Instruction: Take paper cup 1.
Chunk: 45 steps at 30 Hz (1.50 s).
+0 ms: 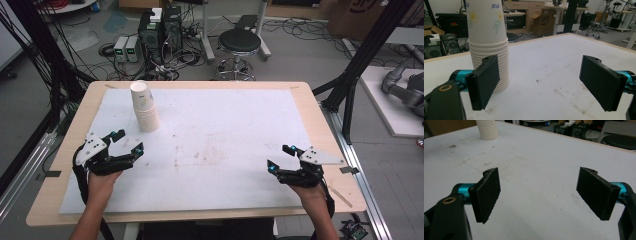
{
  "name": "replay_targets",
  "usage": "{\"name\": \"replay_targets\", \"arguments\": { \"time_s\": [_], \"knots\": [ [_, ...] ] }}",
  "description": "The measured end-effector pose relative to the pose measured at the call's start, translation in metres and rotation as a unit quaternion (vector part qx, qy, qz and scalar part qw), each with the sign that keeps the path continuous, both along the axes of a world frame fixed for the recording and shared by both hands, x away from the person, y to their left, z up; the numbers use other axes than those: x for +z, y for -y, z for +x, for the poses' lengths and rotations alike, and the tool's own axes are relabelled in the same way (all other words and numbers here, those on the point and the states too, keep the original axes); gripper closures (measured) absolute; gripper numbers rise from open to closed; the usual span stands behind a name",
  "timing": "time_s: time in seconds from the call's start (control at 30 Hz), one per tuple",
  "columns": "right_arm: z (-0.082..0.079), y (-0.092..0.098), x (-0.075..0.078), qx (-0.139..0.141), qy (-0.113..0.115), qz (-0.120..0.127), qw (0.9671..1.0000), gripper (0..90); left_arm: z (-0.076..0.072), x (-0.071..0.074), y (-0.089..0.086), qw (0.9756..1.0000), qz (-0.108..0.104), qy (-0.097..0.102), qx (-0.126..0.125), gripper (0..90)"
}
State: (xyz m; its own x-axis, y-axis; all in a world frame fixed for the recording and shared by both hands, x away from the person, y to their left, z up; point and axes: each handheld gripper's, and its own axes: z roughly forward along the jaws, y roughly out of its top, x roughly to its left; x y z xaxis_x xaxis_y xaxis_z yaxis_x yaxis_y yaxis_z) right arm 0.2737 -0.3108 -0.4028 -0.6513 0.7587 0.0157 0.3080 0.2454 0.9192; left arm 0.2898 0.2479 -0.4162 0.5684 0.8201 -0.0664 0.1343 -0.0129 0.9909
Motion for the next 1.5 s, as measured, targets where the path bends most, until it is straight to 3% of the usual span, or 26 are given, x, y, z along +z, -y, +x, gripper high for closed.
{"name": "replay_targets", "arguments": {
  "time_s": [0.57,0.9,1.2,1.5],
  "knots": [
    [-0.005,-0.001,0.002,-0.001,0.001,-0.006,1.0,19.7,-0.001,0.007,0.002,1.0,0.001,-0.001,0.002,16.1],
    [-0.005,-0.003,0.003,0.001,0.0,-0.006,1.0,19.7,0.013,0.031,0.0,0.9999,-0.002,0.001,0.011,15.7],
    [-0.006,-0.004,0.004,0.003,0.001,-0.005,1.0,19.7,0.038,0.06,0.004,0.9996,0.022,-0.005,0.018,15.8],
    [-0.006,-0.004,0.005,0.005,0.002,-0.005,1.0,19.8,0.076,0.082,0.004,0.9981,0.035,-0.033,0.038,15.8]
  ]
}}
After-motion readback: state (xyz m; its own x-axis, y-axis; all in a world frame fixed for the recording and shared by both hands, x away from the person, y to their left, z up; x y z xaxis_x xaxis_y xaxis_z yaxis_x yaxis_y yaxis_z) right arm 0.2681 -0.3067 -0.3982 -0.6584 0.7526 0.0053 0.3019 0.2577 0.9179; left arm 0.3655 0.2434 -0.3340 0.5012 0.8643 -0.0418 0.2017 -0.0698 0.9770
